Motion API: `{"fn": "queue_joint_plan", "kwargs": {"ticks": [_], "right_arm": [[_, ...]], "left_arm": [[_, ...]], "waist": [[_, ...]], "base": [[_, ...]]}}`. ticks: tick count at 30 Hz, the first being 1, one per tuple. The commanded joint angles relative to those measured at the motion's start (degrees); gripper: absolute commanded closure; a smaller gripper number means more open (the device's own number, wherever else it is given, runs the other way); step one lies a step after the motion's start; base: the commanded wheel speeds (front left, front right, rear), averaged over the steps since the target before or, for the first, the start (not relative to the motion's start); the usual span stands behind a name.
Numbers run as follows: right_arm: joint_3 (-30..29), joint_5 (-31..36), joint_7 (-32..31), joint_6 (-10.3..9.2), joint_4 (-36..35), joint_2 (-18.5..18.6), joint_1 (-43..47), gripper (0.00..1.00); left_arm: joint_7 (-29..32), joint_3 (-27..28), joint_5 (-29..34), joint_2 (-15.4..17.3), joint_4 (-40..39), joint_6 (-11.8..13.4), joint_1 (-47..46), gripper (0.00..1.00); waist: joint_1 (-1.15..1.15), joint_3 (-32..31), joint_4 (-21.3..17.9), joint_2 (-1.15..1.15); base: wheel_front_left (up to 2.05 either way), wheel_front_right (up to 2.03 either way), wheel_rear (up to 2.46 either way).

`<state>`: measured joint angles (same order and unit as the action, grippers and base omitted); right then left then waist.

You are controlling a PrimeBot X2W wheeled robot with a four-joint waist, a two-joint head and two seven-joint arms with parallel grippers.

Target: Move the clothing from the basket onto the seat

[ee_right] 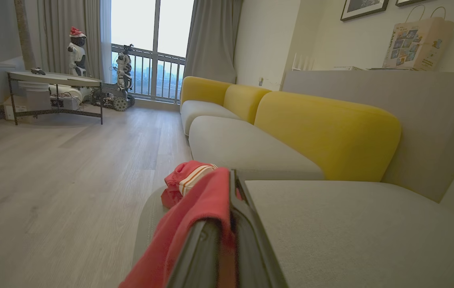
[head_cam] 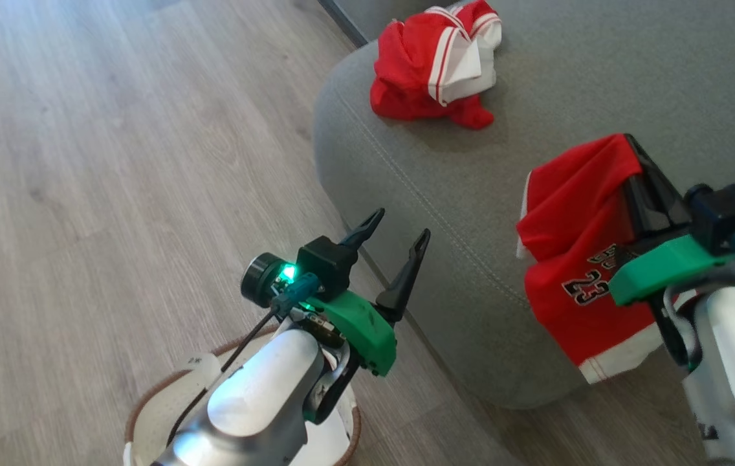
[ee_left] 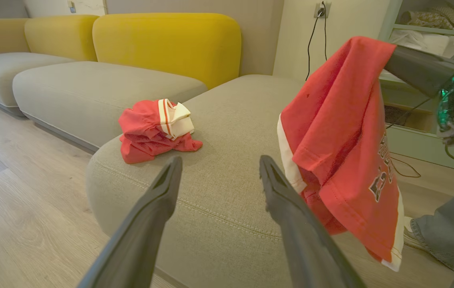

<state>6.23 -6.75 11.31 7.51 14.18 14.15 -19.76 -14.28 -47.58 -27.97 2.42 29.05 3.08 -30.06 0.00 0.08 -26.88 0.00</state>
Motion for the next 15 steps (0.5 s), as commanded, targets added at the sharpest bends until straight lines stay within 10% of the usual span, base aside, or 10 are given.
{"fn": "queue_joint_plan", "kwargs": {"ticks": [1, 15], "right_arm": [[1.2, -0.8, -0.5, -0.02, -2.1, 0.9, -4.0, 1.00], [2.7, -5.7, -4.4, -0.02, 6.4, 8.2, -27.7, 1.00]], "left_arm": [[-0.7, 1.6, 0.0, 0.5, -2.1, 0.4, -2.4, 0.00], [-0.7, 2.4, 3.8, 1.1, -2.7, 0.8, -7.1, 0.00]], "waist": [[0.00, 1.3, -0.7, 0.00], [0.00, 12.1, 4.6, 0.00]], "base": [[0.00, 0.00, 0.00], [0.00, 0.00, 0.00]]}}
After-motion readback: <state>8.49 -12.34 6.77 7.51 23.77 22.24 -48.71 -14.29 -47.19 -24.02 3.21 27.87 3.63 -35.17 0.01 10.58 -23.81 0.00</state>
